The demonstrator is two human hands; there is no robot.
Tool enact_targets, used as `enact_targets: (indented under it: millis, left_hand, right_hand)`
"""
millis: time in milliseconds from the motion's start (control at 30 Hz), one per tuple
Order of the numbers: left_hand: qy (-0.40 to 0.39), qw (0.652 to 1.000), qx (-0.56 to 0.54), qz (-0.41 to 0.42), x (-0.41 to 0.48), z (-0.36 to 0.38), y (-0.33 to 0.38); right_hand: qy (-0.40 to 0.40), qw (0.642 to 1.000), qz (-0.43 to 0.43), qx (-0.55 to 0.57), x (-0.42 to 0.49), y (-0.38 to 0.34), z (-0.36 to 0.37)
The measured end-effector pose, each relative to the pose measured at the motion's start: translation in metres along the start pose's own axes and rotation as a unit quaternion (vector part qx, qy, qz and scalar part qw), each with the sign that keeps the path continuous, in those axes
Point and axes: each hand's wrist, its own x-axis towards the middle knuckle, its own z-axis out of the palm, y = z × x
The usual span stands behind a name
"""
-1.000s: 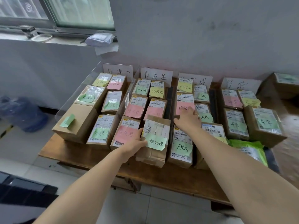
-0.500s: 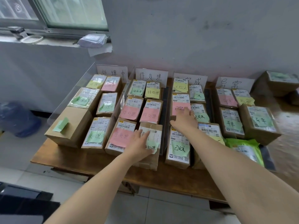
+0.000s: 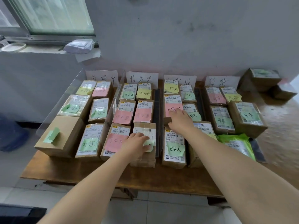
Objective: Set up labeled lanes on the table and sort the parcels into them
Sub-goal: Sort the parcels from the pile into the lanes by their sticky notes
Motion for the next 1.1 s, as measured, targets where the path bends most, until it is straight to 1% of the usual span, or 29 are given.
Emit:
enact_targets:
  millis: [100,267,400,533,667,867,933,1100]
  left_hand:
    - [0.04,0.999,-0.018,-0.009,0.008,-0.021,0.003]
    - [0.089,0.996,-0.02,0.016,0.026,-0.055,0.031]
    - [0.117,0.992,-0.01,0.048,0.039,-0.073,0.077]
    - [0.141,0.987,-0.008,0.078,0.053,-0.084,0.141]
    - [0.173,0.981,-0.02,0.09,0.073,-0.08,0.227]
    - [0.23,0.958,0.022,0.17,0.102,-0.071,0.354]
    - [0.234,0.952,0.038,0.191,0.114,-0.072,0.383]
    - [0.235,0.947,0.03,0.215,0.156,-0.078,0.434]
  right_hand:
    - [0.026,0.999,-0.034,-0.028,-0.011,0.006,-0.008]
    - [0.069,0.992,-0.073,-0.082,-0.03,0.031,-0.032]
    - [0.099,0.988,-0.076,-0.096,-0.038,0.065,-0.055]
    - [0.133,0.984,-0.084,-0.088,-0.051,0.122,-0.083]
    - [0.155,0.982,-0.061,-0.093,-0.07,0.205,-0.108]
    - [0.176,0.98,0.004,-0.091,-0.097,0.33,-0.14]
    - [0.187,0.979,0.019,-0.075,-0.1,0.36,-0.147]
    - [0.197,0.978,0.048,-0.041,-0.086,0.422,-0.157]
